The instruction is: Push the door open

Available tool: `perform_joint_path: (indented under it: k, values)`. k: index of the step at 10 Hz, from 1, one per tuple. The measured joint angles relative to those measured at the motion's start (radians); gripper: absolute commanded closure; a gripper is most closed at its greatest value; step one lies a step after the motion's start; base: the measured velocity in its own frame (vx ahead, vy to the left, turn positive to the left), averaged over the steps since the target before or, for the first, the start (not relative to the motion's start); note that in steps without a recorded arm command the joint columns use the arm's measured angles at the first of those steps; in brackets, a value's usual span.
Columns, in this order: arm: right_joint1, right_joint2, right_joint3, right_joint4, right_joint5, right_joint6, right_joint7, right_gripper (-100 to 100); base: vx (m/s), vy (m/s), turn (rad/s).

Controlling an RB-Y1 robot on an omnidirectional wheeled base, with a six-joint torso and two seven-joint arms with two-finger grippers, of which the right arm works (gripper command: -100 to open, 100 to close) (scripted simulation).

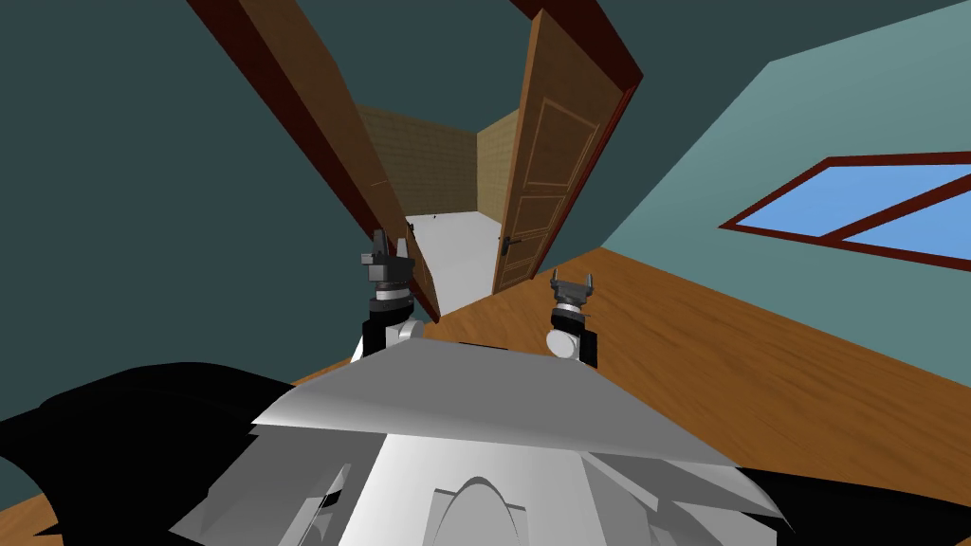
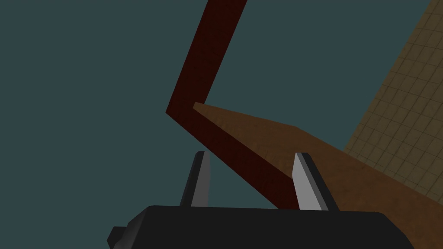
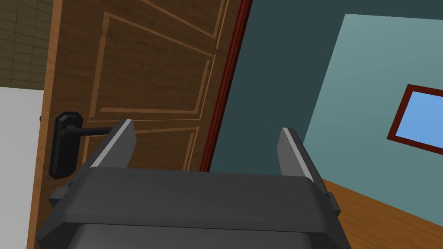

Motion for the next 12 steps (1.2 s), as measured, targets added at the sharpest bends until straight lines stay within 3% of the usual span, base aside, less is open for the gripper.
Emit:
perform_joint_path:
  k: [2, 12]
  values:
    - [-0.008, 0.001, 0.004, 0.014, -0.062, 0.021, -0.041, -100, 0.071, -0.049, 0.043]
    - [-0.031, -0.021, 0.043, 0.089, -0.312, 0.064, -0.249, -100, 0.047, -0.041, 0.036]
